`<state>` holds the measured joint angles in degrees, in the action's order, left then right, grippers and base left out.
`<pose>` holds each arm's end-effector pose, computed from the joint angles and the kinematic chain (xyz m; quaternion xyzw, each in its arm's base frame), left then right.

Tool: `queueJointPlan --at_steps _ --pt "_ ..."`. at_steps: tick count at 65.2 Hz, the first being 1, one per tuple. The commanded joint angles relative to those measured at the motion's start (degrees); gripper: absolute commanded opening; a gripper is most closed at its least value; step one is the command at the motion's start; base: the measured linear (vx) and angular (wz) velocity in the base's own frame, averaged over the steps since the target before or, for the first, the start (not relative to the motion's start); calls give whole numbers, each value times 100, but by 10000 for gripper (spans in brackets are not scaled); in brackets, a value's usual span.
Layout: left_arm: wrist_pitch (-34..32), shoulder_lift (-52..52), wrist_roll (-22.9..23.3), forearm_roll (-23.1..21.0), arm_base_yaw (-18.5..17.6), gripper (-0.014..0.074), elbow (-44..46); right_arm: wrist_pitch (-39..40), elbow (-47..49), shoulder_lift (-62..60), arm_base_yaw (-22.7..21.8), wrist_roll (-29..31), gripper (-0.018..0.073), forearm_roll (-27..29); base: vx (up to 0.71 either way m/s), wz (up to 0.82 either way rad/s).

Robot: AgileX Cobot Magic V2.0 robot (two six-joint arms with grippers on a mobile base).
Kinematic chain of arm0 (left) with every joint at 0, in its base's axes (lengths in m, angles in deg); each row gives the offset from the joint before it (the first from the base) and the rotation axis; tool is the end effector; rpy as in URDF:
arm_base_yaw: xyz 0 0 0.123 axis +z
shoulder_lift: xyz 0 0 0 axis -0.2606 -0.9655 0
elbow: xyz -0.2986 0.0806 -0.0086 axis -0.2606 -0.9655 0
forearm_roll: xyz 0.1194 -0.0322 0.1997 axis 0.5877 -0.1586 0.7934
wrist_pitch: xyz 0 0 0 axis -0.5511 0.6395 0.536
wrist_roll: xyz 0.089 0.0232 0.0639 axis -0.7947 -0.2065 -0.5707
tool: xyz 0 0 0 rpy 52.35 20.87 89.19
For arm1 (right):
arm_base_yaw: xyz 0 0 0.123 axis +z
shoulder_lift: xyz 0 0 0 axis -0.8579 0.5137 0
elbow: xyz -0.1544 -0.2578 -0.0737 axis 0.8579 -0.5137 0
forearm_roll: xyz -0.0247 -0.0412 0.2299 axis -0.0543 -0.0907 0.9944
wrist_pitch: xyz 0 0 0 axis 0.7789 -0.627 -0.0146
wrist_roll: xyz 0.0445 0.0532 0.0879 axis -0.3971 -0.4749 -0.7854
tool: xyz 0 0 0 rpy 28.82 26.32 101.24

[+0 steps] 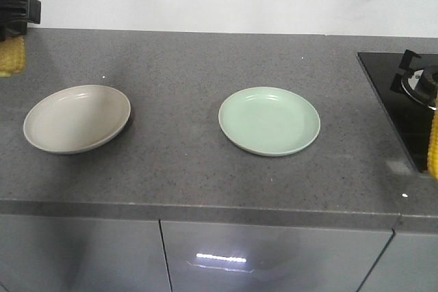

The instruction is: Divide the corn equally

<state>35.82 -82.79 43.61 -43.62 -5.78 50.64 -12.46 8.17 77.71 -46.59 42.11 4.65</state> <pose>0.2389 -0.0578 0.4603 0.0150 0.9054 0.0092 0.4242 0.1567 0.0292 0.4701 -0.0900 0.8618 0.0290 0.4984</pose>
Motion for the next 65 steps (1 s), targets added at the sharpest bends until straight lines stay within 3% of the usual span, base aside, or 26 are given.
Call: queueJointPlan --at_steps 1,65 --pt "-343 147 47 116 2 128 125 395 150 -68 -30 19 98 -64 13 -2" --pt "-343 147 47 116 2 128 125 395 150 -68 -30 19 98 -64 11 0"
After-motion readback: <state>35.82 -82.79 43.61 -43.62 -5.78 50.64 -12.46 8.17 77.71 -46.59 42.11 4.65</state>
